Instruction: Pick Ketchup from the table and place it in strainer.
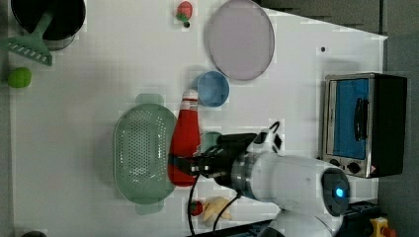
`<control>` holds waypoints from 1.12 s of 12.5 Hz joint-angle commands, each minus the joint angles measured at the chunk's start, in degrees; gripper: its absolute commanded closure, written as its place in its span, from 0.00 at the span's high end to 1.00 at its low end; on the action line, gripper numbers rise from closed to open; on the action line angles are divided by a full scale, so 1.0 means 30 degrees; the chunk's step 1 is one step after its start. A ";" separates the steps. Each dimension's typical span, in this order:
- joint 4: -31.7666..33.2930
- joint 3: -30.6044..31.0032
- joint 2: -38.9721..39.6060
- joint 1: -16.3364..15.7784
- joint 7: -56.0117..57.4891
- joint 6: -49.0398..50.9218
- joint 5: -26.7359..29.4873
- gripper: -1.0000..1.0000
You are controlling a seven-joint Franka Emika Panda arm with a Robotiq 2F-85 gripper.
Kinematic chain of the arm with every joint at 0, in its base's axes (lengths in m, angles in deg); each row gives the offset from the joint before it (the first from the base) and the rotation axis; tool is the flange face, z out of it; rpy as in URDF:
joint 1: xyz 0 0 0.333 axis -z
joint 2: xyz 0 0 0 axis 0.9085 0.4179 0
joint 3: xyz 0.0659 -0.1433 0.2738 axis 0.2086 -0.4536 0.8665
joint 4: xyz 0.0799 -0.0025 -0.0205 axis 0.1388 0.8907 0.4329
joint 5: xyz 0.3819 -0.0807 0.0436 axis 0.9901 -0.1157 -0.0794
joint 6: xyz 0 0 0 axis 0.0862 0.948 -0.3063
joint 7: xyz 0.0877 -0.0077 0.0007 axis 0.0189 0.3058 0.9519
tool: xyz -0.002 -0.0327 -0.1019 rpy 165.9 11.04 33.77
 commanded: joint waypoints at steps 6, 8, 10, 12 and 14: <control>-0.0375 -0.0015 0.3029 -0.0294 -0.2228 -0.2278 0.0112 1.00; -0.0777 -0.0080 0.2448 -0.0043 -0.2328 -0.2223 0.0132 1.00; -0.1277 -0.0378 0.1202 0.0775 -0.2341 -0.2026 0.0401 1.00; -0.1878 -0.0809 -0.0241 0.1859 -0.2340 -0.1106 0.0432 1.00; -0.2636 -0.1683 -0.1592 0.2929 -0.2341 0.1133 0.0477 1.00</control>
